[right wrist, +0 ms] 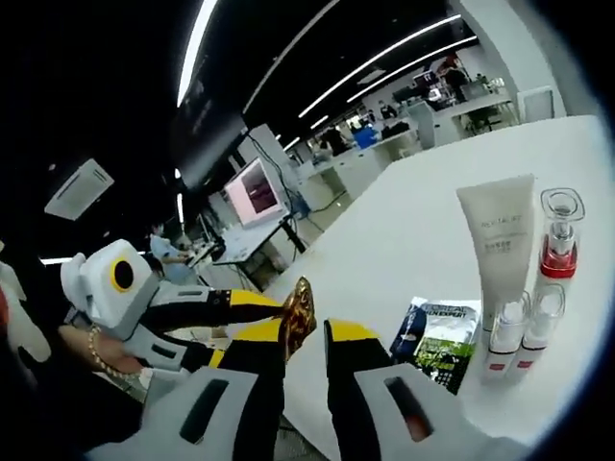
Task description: Arrange the skincare products in the storage area until every visible bottle or jar stands upright without overlapping.
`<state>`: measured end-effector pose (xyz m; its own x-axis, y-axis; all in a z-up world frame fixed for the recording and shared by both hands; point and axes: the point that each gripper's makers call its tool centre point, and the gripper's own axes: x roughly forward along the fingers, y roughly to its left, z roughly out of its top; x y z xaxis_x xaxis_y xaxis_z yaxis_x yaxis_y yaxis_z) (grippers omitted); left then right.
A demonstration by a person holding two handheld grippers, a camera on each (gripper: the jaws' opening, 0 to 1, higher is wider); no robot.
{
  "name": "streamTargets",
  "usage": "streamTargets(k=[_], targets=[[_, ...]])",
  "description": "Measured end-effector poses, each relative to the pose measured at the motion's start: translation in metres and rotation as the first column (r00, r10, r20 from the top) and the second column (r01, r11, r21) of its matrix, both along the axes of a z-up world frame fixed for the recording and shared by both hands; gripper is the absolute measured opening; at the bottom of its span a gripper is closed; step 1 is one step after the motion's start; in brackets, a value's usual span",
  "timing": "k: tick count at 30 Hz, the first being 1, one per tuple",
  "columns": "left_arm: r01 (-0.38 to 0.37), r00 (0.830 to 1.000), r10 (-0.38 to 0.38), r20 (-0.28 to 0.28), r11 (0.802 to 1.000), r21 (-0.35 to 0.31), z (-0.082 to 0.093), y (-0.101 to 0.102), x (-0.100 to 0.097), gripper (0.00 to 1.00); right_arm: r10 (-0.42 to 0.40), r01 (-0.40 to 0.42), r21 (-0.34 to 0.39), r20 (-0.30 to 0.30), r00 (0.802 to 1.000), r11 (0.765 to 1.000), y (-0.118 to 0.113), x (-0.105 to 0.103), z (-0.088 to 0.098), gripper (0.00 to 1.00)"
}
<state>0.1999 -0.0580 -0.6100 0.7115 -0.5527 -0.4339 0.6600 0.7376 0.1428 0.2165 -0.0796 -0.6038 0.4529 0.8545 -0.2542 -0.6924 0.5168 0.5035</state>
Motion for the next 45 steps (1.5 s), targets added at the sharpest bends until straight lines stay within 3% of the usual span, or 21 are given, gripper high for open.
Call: streamTargets(k=[3, 11, 14, 16, 19, 22, 24, 25, 28, 29, 31, 32, 33, 34, 36, 39, 41, 43, 45], targets=[[0.004, 1.0, -0.004, -0.002, 1.0, -0.009, 0.001, -0.001, 0.0, 0.32, -0.004, 0.006, 0.058, -0.024, 1.0, 0.998, 0.003, 0.0, 0.005, 0.02], [0.028, 0.999, -0.029, -0.022, 0.998, -0.05, -0.003, 0.0, 0.0, 0.36, -0.01, 0.011, 0.037, -0.014, 1.0, 0.999, -0.002, 0.001, 0.003, 0.01], [0.029, 0.999, -0.032, -0.03, 0.997, -0.077, -0.002, 0.007, -0.001, 0.31, -0.022, 0.023, 0.017, -0.019, 1.0, 1.0, -0.004, 0.003, 0.001, 0.01], [0.001, 0.996, -0.013, -0.084, 0.989, -0.147, -0.003, 0.016, 0.0, 0.35, -0.018, 0.018, 0.02, -0.022, 1.0, 1.0, -0.004, 0.004, 0.003, 0.01], [-0.021, 0.996, 0.006, -0.091, 0.985, -0.17, -0.001, 0.033, 0.005, 0.35, -0.003, 0.003, 0.015, -0.017, 1.0, 1.0, -0.002, 0.004, 0.004, 0.01], [-0.042, 0.983, -0.012, -0.182, 0.955, -0.292, -0.002, 0.046, 0.005, 0.27, 0.014, -0.013, 0.03, -0.02, 1.0, 0.999, 0.003, 0.003, 0.01, 0.01], [-0.028, 0.967, -0.069, -0.247, 0.929, -0.37, -0.001, 0.04, -0.004, 0.25, 0.031, -0.031, 0.031, -0.013, 0.999, 0.999, 0.008, 0.001, 0.013, 0.01], [-0.039, 0.967, -0.063, -0.245, 0.921, -0.389, 0.0, 0.046, 0.0, 0.25, 0.039, -0.039, 0.031, -0.011, 0.999, 0.999, 0.009, 0.0, 0.014, 0.01], [-0.076, 0.955, -0.088, -0.285, 0.851, -0.52, 0.007, 0.048, 0.001, 0.2, 0.063, -0.063, 0.04, -0.006, 0.998, 0.997, 0.015, -0.005, 0.018, 0.01], [-0.06, 0.949, -0.116, -0.292, 0.846, -0.529, 0.004, 0.049, -0.001, 0.17, 0.069, -0.068, 0.053, -0.013, 0.998, 0.996, 0.017, -0.007, 0.019, 0.01], [-0.048, 0.945, -0.12, -0.304, 0.868, -0.493, -0.005, 0.05, -0.003, 0.13, 0.076, -0.074, 0.066, -0.016, 0.997, 0.995, 0.019, -0.008, 0.021, 0.01], [-0.05, 0.945, -0.121, -0.304, 0.865, -0.499, -0.006, 0.049, -0.004, 0.12, 0.08, -0.079, 0.069, -0.019, 0.997, 0.995, 0.02, -0.009, 0.022, 0.01], [-0.055, 0.941, -0.131, -0.313, 0.85, -0.523, -0.006, 0.048, -0.005, 0.12, 0.084, -0.082, 0.071, -0.02, 0.996, 0.994, 0.02, -0.011, 0.022, 0.01], [-0.071, 0.935, -0.143, -0.325, 0.821, -0.566, -0.002, 0.045, -0.006, 0.11, 0.088, -0.087, 0.071, -0.02, 0.996, 0.994, 0.021, -0.011, 0.022, 0.01], [-0.077, 0.936, -0.151, -0.319, 0.793, -0.604, 0.002, 0.043, -0.006, 0.08, 0.1, -0.099, 0.068, -0.021, 0.995, 0.993, 0.022, -0.013, 0.022, 0.01], [-0.081, 0.937, -0.134, -0.322, 0.813, -0.576, -0.003, 0.043, -0.006, 0.02, 0.1, -0.099, 0.065, -0.019, 0.995, 0.993, 0.021, -0.012, 0.021, 0.01], [-0.099, 0.936, -0.124, -0.329, 0.805, -0.586, -0.002, 0.043, -0.006, 0.0, 0.092, -0.091, 0.043, -0.013, 0.996, 0.995, 0.019, -0.01, 0.018, 0.01], [-0.168, 0.916, -0.106, -0.386, 0.775, -0.609, -0.002, 0.043, -0.007, 0.0, 0.083, -0.082, 0.011, -0.011, 0.997, 0.997, 0.018, -0.008, 0.015, 0.01], [-0.215, 0.906, -0.081, -0.415, 0.757, -0.617, -0.001, 0.044, -0.007, 0.0, 0.083, -0.081, -0.056, 0.024, 0.996, 0.995, 0.016, -0.005, 0.01, 0.01]])
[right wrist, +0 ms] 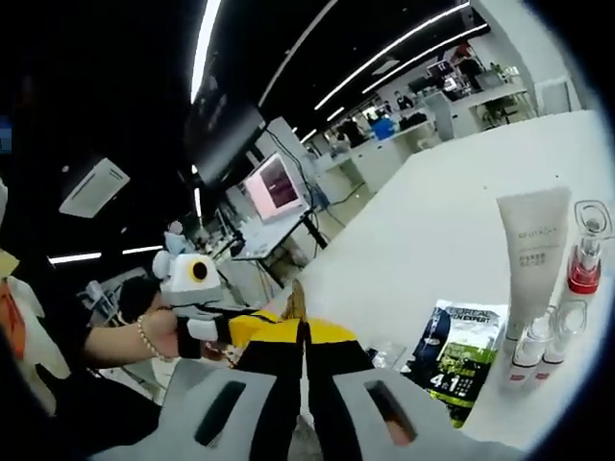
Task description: Arrange the skincare products in the storage area until every visible bottle or jar stands upright without overlapping.
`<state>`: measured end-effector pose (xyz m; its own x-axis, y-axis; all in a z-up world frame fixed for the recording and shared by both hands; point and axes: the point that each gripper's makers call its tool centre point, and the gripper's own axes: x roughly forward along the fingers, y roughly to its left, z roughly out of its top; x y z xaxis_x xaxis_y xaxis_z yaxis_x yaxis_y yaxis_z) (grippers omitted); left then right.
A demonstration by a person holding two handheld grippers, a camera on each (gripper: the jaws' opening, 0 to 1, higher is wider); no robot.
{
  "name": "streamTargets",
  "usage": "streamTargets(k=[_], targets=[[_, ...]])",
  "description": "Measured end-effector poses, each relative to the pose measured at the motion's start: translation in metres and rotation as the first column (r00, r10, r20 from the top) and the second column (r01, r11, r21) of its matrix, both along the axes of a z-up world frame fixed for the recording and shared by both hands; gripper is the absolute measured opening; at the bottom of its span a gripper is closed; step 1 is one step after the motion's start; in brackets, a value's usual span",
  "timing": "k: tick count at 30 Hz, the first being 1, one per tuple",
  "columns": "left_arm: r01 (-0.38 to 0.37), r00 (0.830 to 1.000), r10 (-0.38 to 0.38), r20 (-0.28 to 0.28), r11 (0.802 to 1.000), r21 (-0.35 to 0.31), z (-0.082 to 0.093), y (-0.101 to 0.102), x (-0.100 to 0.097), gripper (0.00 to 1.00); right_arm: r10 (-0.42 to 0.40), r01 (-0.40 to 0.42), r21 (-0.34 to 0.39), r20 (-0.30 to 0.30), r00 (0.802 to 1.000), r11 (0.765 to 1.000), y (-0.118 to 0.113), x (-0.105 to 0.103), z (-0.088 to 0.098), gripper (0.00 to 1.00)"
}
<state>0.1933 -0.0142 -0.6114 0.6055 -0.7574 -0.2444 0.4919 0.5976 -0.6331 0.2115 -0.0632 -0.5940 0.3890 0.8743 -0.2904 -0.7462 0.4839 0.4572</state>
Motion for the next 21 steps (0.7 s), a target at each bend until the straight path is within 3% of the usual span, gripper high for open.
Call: streamTargets(k=[3, 8, 16, 21], targets=[[-0.075, 0.996, 0.073, -0.051, 0.996, -0.041, 0.001, 0.004, 0.002, 0.0, 0.019, -0.016, -0.061, 0.065, 0.998, 0.998, 0.004, 0.005, -0.003, 0.02], [-0.172, 0.981, 0.159, -0.114, 0.979, -0.113, 0.002, 0.01, 0.002, 0.0, 0.026, -0.023, -0.06, 0.061, 0.998, 0.998, 0.011, 0.011, -0.002, 0.05], [-0.245, 0.966, 0.231, -0.116, 0.961, -0.125, 0.003, 0.014, 0.003, 0.0, 0.006, -0.003, -0.058, 0.062, 0.998, 0.998, 0.016, 0.02, -0.002, 0.03], [-0.265, 0.961, 0.254, -0.114, 0.958, -0.105, -0.001, 0.014, 0.005, 0.0, 0.014, 0.004, -0.139, 0.124, 0.992, 0.99, 0.019, 0.03, -0.009, 0.02]])
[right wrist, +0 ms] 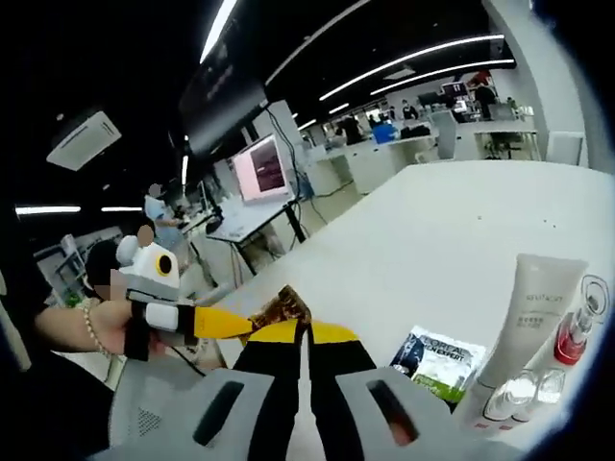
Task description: Arrange the skincare products in the storage area until every visible bottle or jar stands upright without overlapping.
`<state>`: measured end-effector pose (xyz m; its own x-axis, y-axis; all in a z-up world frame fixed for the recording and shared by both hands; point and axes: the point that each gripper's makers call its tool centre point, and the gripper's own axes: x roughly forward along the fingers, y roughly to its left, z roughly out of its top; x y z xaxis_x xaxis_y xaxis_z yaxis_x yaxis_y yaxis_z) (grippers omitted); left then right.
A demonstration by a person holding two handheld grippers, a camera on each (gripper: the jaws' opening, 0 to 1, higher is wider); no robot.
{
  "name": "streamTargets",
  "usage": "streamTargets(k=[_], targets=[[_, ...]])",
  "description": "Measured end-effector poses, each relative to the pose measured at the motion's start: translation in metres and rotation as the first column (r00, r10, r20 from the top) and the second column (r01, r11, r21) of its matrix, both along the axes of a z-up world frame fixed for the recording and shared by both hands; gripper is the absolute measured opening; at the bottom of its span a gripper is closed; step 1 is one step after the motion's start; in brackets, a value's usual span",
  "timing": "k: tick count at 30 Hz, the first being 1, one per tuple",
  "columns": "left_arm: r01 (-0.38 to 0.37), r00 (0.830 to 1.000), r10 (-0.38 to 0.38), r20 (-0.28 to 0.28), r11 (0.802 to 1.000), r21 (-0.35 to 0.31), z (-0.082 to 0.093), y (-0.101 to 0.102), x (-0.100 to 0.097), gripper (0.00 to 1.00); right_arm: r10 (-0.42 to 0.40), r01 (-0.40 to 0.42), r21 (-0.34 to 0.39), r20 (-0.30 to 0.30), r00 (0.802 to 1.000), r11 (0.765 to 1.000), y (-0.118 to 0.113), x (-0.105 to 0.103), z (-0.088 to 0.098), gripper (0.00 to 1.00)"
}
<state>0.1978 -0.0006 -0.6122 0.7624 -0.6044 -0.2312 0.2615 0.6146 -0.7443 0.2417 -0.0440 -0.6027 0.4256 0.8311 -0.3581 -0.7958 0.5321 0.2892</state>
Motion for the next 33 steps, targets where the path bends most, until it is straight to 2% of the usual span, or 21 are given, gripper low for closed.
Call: streamTargets(k=[2, 4, 7, 13, 20, 33], targets=[[-0.01, 1.0, 0.01, -0.011, 1.0, 0.003, -0.003, 0.001, 0.003, 0.0, -0.004, 0.005, -0.059, 0.016, 1.0, 0.998, 0.001, 0.004, -0.008, 0.02], [-0.018, 1.0, 0.018, -0.016, 0.999, 0.031, -0.009, 0.003, 0.006, 0.0, -0.007, 0.01, -0.074, 0.04, 0.999, 0.997, 0.005, 0.007, -0.012, 0.02], [-0.027, 0.999, 0.028, -0.034, 0.999, 0.038, -0.014, 0.006, 0.01, 0.0, 0.004, 0.012, -0.149, 0.111, 0.994, 0.989, 0.005, 0.012, -0.016, 0.01], [-0.044, 0.997, 0.048, -0.064, 0.997, 0.059, -0.025, 0.011, 0.018, 0.0, 0.042, -0.004, -0.215, 0.172, 0.984, 0.977, 0.014, 0.02, -0.026, 0.01], [-0.051, 0.994, 0.06, -0.091, 0.994, 0.094, -0.039, 0.016, 0.03, 0.0, 0.072, -0.016, -0.269, 0.199, 0.977, 0.963, 0.02, 0.034, -0.043, 0.01], [-0.023, 0.989, 0.043, -0.143, 0.99, 0.14, -0.07, 0.02, 0.058, 0.01, 0.077, -0.005, -0.344, 0.198, 0.977, 0.939, 0.024, 0.062, -0.078, 0.01]])
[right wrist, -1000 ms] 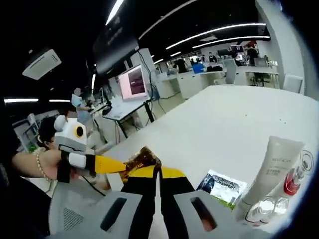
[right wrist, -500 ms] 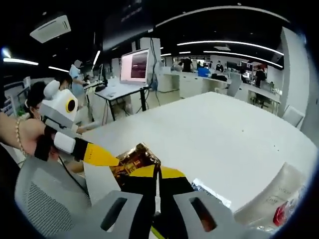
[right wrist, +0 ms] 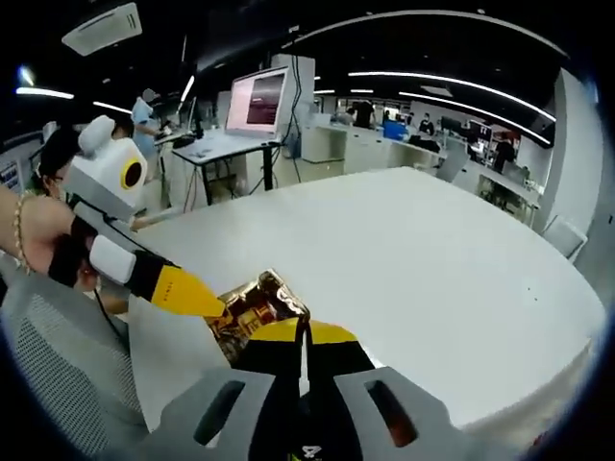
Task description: Arrange the skincare products in the storage area until every visible bottle or jar stands upright without overlapping.
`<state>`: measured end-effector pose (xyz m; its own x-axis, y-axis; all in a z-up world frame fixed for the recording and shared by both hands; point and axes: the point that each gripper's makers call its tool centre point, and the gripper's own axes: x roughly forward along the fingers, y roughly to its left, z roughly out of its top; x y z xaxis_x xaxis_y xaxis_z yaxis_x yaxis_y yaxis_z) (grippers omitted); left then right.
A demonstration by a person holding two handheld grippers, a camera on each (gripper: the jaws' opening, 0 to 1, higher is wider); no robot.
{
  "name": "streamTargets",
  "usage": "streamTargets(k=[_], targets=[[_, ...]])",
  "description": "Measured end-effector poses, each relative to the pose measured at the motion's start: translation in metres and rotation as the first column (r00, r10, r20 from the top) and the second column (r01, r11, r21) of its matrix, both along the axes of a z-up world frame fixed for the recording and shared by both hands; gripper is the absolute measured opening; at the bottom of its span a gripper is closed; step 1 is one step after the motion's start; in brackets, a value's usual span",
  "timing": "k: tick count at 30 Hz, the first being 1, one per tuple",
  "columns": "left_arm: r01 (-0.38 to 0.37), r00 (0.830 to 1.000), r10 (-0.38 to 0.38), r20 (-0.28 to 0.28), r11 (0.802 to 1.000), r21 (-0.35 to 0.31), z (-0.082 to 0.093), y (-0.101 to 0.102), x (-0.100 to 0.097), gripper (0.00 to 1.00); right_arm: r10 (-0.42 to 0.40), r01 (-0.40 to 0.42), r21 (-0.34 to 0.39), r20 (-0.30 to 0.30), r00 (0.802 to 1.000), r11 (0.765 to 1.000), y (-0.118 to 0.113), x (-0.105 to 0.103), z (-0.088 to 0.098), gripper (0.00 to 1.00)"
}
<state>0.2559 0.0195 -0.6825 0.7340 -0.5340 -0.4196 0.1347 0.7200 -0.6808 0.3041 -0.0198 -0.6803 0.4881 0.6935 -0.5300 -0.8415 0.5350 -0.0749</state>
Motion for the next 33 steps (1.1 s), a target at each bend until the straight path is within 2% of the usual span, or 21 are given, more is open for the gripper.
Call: streamTargets(k=[13, 23, 26, 29, 33], targets=[[0.012, 0.999, -0.011, -0.034, 0.999, 0.037, -0.032, 0.01, 0.027, 0.01, -0.04, 0.04, -0.036, -0.01, 0.999, 0.999, 0.004, 0.023, -0.029, 0.01], [0.02, 0.998, -0.016, -0.059, 0.997, 0.073, -0.046, 0.006, 0.033, 0.01, -0.026, 0.025, -0.092, -0.01, 1.0, 0.995, 0.006, 0.037, -0.054, 0.01], [0.024, 0.997, -0.018, -0.07, 0.996, 0.085, -0.055, 0.007, 0.038, 0.01, -0.019, 0.016, -0.109, -0.023, 1.0, 0.994, 0.006, 0.039, -0.063, 0.01], [0.03, 0.996, -0.022, -0.083, 0.995, 0.095, -0.064, 0.009, 0.041, 0.01, -0.009, 0.006, -0.125, -0.026, 1.0, 0.992, 0.006, 0.037, -0.066, 0.01], [0.038, 0.996, -0.028, -0.088, 0.993, 0.112, -0.067, 0.01, 0.042, 0.01, -0.008, 0.003, -0.137, -0.034, 0.999, 0.991, 0.007, 0.038, -0.072, 0.01]])
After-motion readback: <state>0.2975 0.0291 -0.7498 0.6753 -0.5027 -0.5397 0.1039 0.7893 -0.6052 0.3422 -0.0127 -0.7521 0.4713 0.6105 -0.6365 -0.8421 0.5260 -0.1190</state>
